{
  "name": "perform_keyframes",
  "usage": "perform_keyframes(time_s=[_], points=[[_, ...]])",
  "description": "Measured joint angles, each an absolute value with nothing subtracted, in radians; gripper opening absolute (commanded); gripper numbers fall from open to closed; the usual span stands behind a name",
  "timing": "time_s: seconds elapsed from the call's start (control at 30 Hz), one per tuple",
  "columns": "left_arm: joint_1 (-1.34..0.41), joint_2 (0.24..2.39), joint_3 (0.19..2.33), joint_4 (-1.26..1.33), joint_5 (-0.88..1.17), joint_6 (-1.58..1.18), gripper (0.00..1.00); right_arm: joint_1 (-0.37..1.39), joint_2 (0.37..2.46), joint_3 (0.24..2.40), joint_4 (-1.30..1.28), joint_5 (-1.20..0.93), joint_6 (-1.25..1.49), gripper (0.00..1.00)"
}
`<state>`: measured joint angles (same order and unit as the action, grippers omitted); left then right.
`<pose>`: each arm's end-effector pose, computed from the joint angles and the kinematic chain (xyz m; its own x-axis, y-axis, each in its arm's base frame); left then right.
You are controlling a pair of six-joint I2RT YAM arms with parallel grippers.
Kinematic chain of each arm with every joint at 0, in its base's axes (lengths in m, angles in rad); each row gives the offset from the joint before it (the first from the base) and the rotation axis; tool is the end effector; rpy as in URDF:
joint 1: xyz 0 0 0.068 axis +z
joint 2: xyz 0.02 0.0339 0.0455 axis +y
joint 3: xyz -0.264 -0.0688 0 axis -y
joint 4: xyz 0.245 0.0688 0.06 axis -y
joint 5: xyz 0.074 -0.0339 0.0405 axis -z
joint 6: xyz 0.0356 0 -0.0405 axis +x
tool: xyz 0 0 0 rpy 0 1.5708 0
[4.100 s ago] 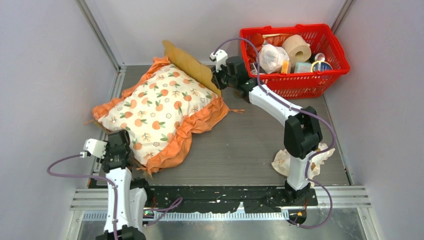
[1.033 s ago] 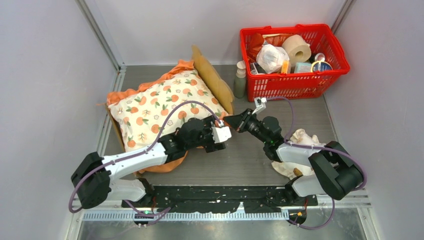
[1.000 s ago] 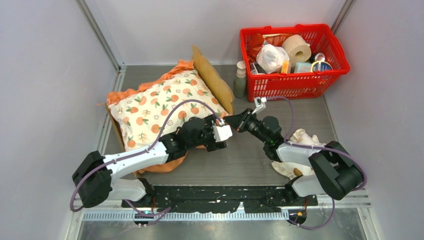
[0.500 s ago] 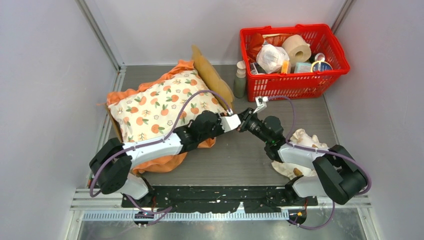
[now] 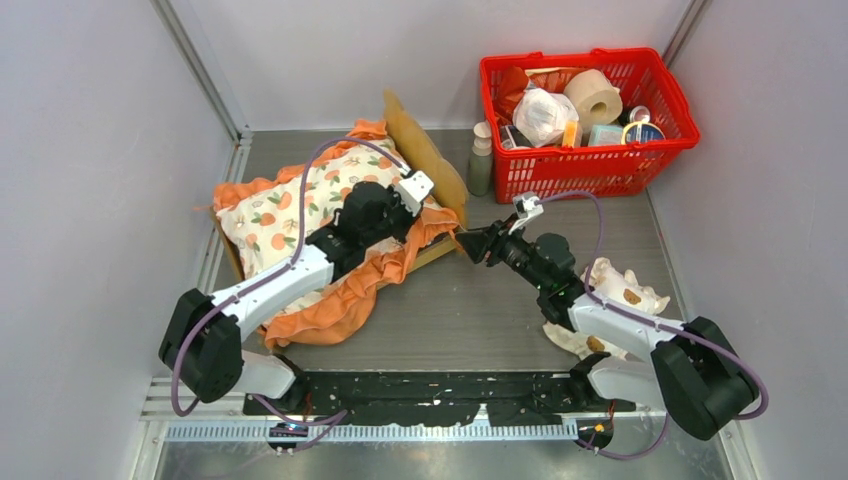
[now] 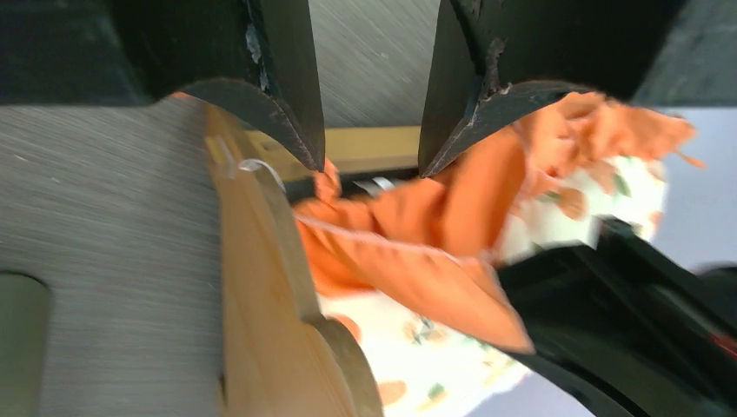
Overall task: Set up the pet bed
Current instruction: Cross the ropes on the bed frame.
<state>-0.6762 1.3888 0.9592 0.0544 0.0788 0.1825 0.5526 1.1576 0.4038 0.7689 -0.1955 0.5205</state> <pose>0.2493 -0.2036 0.2855 -0.1575 0.3583 -0.9202 0.7216 0.6779 0.1405 0.2029 0.1332 0.2330 -0.3271 0.3714 -0.8689 -0.5965 0.6320 0.4947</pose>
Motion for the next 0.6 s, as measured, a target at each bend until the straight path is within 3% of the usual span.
perform_keyframes(time_s=[0.17, 0.27, 0.6], points=[[-0.635, 1.376, 0.959, 0.061, 0.155, 0.141, 0.0, 0.552, 1.21, 0.414, 0.646, -0.185, 0.336, 0.53], [-0.618, 1.376, 0.962, 0.055, 0.186, 0.135, 0.0, 0.552, 1.28, 0.445, 0.587, -0.184, 0.268, 0.49], [-0.557, 1.365, 0.965, 0.055, 0.232, 0.112, 0.0, 0.552, 1.415, 0.507, 0.523, -0.152, 0.196, 0.46]])
